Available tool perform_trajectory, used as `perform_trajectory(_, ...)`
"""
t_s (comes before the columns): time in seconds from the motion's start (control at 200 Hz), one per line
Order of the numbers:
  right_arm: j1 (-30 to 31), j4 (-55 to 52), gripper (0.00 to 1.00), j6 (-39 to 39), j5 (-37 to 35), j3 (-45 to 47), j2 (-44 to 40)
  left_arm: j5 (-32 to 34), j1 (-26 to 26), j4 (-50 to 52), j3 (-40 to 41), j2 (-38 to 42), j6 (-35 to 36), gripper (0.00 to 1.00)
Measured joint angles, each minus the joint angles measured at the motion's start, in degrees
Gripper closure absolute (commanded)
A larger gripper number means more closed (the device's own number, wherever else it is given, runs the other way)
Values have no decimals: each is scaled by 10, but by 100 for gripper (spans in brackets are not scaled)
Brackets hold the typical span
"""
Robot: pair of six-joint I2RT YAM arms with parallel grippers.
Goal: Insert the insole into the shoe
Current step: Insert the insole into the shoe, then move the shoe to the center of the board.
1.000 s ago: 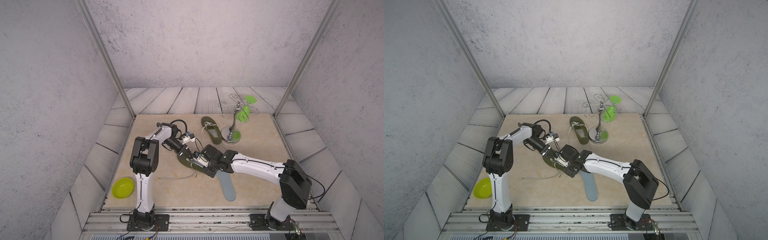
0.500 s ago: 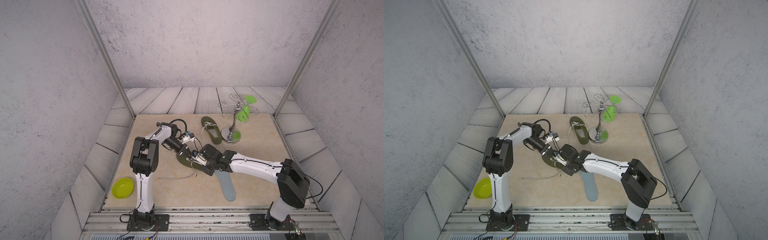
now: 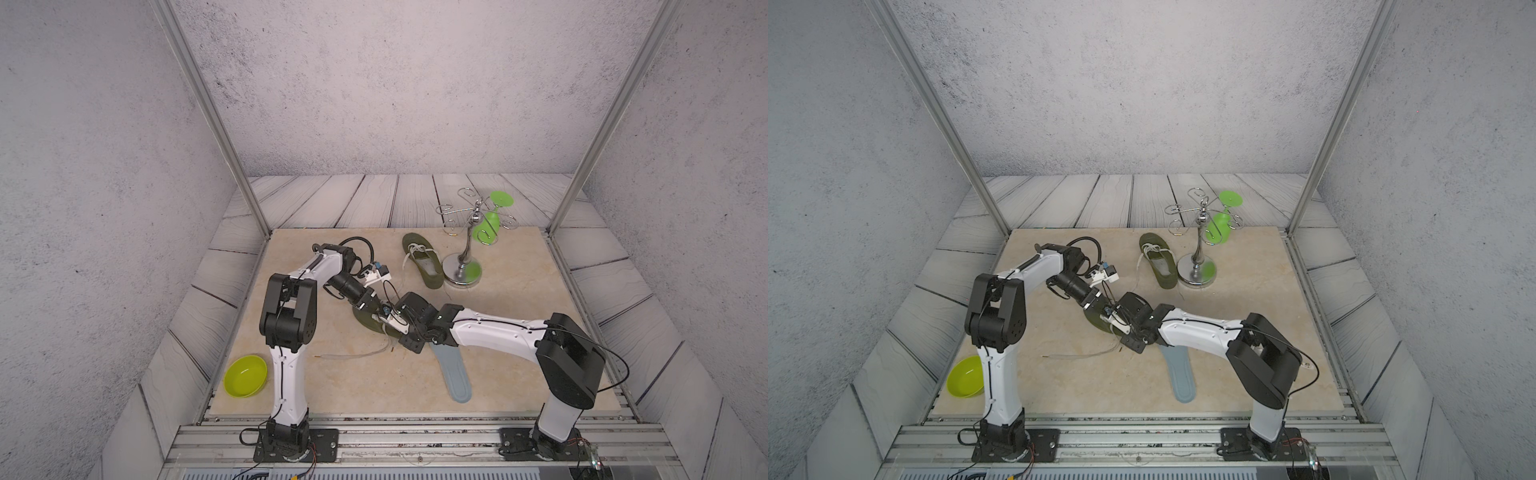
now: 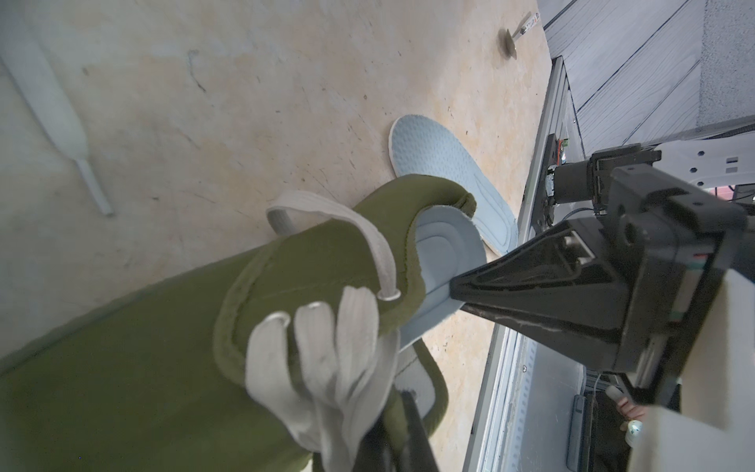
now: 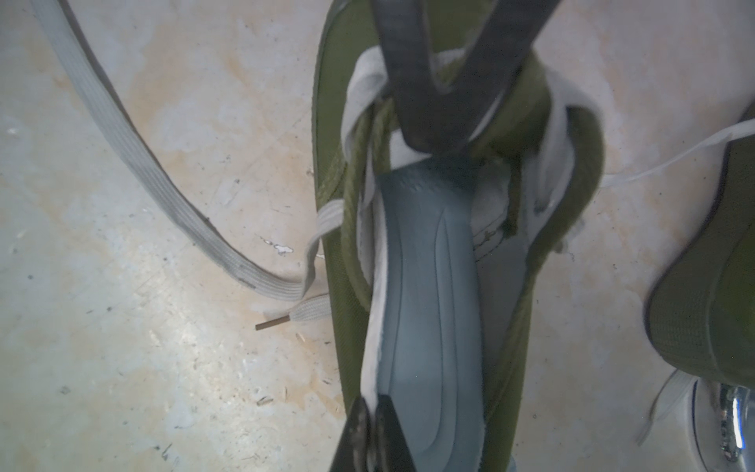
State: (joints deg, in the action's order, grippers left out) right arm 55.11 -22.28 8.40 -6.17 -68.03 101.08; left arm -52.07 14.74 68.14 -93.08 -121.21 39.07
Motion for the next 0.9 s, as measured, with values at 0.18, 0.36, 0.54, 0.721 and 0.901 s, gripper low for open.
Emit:
perform_trajectory(0.18,0,-5,48,-33,25,-5,-2,47,2,12,-32,0,4,100)
perform_trajectory(0.36,0,-20,44,-75,36,-6,-52,96,3,43,-96,-26,29,100)
perform_trajectory(0.54,0,-26,44,-101,30,-4,-141,115,3,66,-111,-29,67,100)
perform_trajectory(0.721,0,-33,44,-110,24,9,-170,144,3,95,-111,-3,100,100)
perform_trajectory(0.901,0,-45,44,-114,17,20,-170,163,3,139,-121,45,138,100)
